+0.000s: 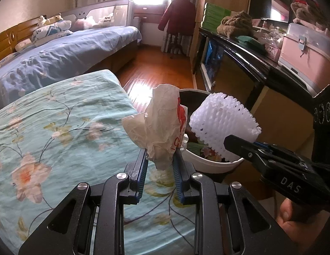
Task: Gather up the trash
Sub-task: 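Lower the mesh sleeve and wrapper into the bin and open both tools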
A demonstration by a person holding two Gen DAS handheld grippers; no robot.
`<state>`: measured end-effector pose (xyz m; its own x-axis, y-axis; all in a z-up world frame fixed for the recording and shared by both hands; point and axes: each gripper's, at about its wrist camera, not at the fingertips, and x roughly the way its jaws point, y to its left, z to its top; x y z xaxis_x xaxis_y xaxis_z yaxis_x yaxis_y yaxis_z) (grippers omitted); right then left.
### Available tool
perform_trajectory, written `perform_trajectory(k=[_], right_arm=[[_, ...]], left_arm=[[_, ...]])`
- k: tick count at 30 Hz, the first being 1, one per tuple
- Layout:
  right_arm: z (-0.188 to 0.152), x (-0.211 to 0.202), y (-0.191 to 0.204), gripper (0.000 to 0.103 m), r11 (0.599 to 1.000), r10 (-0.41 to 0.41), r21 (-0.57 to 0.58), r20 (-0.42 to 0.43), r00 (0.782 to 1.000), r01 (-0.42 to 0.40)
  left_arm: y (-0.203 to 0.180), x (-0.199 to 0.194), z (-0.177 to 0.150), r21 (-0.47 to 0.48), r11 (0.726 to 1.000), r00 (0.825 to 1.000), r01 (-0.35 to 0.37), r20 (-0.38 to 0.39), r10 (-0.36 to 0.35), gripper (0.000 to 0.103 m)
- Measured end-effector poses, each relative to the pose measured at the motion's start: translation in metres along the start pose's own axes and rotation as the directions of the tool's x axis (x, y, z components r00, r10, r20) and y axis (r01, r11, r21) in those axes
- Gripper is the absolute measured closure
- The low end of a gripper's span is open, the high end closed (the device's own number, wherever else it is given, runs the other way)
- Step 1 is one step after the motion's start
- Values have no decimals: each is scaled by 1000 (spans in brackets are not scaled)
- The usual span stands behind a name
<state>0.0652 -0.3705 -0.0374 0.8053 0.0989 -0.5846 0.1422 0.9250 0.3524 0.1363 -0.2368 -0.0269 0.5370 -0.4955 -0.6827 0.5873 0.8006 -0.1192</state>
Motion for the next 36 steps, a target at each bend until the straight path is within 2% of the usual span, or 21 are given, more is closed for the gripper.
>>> perform_trajectory(k=[36], right_arm=[[8,-13,-38,77,996,-72,62,26,997,71]], left_arm=[[-46,26,23,73,996,999,44,-15,-43,81]])
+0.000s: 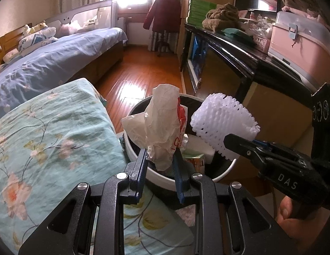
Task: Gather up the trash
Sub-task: 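Lower the mesh sleeve and wrapper into the bin and open both tools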
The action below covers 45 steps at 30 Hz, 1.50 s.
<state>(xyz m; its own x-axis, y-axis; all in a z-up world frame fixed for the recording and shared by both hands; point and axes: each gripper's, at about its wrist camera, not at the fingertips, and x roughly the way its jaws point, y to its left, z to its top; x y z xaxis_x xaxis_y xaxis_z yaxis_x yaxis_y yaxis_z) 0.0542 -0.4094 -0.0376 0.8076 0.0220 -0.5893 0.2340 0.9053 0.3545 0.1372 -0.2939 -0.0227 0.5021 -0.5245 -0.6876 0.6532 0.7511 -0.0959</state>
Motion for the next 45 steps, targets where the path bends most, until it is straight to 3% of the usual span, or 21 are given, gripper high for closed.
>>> perform_trajectory(k=[45], right_arm=[[16,26,-11,75,997,-69,-34,-48,996,67]], left_arm=[[-6,37,24,-9,1000,999,4,-45,-4,81]])
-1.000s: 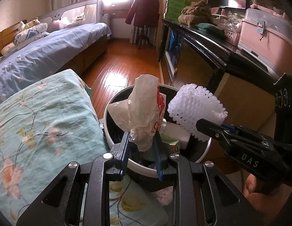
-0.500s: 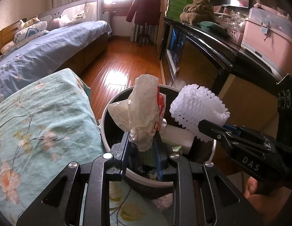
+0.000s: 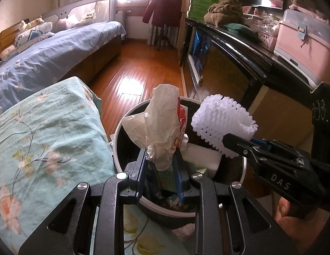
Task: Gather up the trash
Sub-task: 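Lower the mesh sleeve and wrapper into the bin and open both tools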
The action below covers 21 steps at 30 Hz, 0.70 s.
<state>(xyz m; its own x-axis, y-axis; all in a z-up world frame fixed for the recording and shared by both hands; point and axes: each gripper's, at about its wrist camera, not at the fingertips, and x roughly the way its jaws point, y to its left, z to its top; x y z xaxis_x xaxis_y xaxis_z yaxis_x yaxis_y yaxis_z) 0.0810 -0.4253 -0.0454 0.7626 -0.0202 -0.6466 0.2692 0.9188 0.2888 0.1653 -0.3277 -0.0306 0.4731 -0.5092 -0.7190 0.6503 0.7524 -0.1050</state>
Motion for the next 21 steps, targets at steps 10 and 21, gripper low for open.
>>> perform_trajectory(k=[10,21], right_arm=[[1,2,0,75,1000,-2,-6,-4,1000,2],[1,10,-5,75,1000,-6,-7,-16,1000,6]], left_arm=[[2,3,4,-1,1000,1000,-1,-5,1,81],[3,9,7,-2,1000,1000,3,-17,-3,81]])
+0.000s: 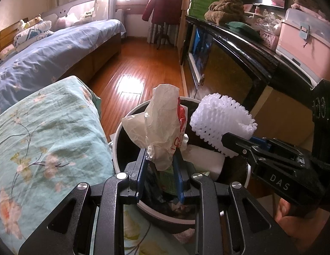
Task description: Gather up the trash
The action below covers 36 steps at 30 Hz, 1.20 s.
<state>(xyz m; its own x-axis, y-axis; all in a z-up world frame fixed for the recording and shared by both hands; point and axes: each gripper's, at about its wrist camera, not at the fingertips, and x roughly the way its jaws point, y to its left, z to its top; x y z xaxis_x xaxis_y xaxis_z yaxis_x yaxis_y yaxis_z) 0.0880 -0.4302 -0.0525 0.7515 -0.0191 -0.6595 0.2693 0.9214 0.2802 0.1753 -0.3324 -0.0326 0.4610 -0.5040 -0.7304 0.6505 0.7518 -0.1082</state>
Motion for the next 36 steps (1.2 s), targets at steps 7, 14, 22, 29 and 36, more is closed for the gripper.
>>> perform_trajectory(k=[7,14,22,29,36], right_arm=[[-1,6,-1,74,1000,-1,3,-15,1000,1],[2,6,-2,74,1000,-3,-2,-19,1000,3],[3,4,-3,54,1000,-8,14,-19,1000,8],[-1,-15,-1,34,999,12,34,5,1000,-12],[-16,-40,18,15,996,60,62,56,997,-64]], left_arm=[[0,4,0,5,1000,1000,2,-13,-1,81],[0,7,0,4,1000,1000,1,-20,-1,80],[-2,-6,-2,24,1000,1000,-13,16,13,49],[14,-28,-18,-15,999,998,-48,50,49,44],[41,-64,-49,-142,986,989,-91,103,106,26]])
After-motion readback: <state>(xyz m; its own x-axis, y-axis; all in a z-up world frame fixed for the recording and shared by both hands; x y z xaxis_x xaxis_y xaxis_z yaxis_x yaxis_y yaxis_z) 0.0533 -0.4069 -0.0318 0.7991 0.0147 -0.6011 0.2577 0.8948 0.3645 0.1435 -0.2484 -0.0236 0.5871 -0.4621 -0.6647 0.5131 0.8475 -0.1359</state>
